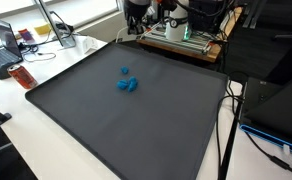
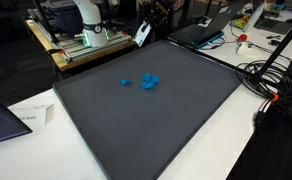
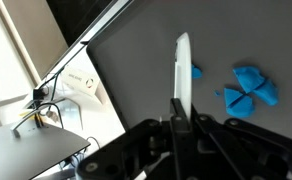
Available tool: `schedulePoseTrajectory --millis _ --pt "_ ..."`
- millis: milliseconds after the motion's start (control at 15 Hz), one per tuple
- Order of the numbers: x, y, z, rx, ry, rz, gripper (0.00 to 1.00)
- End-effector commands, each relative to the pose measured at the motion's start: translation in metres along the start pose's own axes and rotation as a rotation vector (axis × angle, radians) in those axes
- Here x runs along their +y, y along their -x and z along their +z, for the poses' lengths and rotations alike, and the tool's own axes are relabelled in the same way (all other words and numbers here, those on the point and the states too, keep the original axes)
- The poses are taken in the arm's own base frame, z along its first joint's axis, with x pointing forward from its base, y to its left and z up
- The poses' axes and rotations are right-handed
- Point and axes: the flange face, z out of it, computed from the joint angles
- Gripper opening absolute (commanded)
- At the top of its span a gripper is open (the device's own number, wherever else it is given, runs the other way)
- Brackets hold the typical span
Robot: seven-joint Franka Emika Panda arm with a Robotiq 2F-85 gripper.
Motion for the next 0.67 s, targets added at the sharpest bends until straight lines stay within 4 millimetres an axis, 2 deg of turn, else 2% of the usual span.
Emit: schedulePoseTrajectory --millis 0,333,600 --pt "-0.027 0.003 -0.010 0.060 0.103 0.038 0.01" --pt "-0.071 0.002 -0.006 0.099 0.194 0.008 0.01" --pt "-0.105 -0.007 0.012 0.110 0.289 -0.014 0.01"
